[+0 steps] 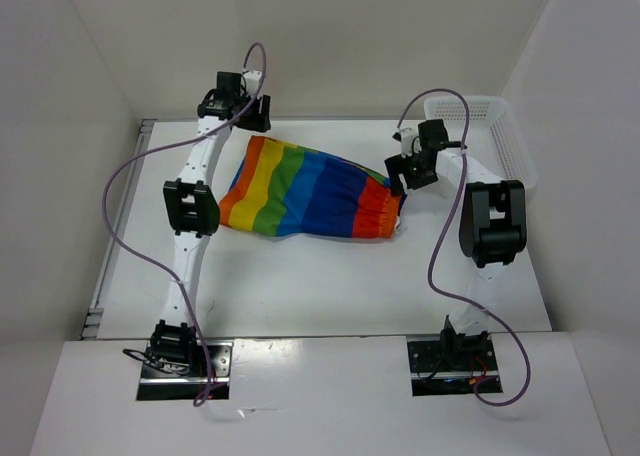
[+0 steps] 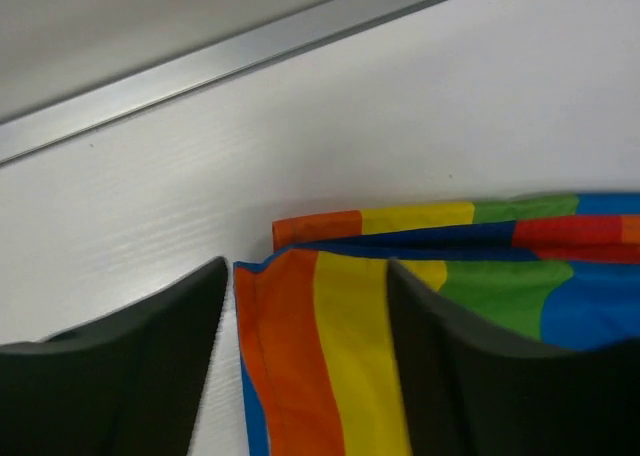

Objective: Fold and stack the shorts
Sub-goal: Fold the shorts

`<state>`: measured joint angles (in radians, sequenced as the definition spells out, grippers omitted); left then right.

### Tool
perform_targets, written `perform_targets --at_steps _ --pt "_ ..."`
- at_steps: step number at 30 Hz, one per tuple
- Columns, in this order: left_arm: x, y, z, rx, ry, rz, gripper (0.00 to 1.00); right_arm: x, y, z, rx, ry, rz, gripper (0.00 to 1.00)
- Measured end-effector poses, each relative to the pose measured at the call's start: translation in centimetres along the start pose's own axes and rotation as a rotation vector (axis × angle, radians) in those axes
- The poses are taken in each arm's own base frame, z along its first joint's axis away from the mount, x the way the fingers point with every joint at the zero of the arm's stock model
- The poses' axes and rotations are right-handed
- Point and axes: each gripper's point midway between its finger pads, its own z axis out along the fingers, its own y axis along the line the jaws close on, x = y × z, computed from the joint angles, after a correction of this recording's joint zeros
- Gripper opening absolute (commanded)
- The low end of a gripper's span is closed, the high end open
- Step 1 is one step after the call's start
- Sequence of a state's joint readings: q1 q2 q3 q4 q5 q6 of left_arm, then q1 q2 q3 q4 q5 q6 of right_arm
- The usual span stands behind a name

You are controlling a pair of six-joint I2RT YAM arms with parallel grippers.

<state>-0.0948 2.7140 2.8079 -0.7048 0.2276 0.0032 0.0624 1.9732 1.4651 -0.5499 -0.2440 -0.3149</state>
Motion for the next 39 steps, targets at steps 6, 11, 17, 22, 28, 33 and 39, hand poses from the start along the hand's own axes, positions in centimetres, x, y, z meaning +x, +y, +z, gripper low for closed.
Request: perform_targets --at_steps 6,11,17,22,28,33,39 --pt "1.5 0.6 -0.1 -0.024 0.051 -0.018 1.0 -3.2 -1.5 -2.0 0.081 -0.068 -0.025 0.89" --pt "4.3 1.7 -4.8 -0.035 0.181 -0.089 1.0 -7.8 -1.6 -7.2 0.145 -0.221 -0.065 0.94" --pt "13.3 0.3 -16.0 -0.047 0.393 -0.203 1.0 -7.8 0.0 -7.8 0.1 -0.249 -0.065 0.94" --pt "21.3 -1.7 -17.2 -0.002 0.572 -0.269 1.0 -4.2 0.4 -1.7 0.022 -0.114 0.021 0.94" --pt "23.5 -1.1 -15.7 0.048 0.611 -0.346 1.0 -1.0 0.5 2.3 -0.006 -0.008 0.092 0.94" --pt "23.2 -0.4 -15.1 0.06 0.596 -0.367 0.8 0.3 0.3 2.9 0.017 0.01 0.122 0.85" --pt "23.9 -1.0 -14.8 0.096 0.594 -0.386 0.3 1.2 0.2 3.5 0.032 0.028 0.126 0.33"
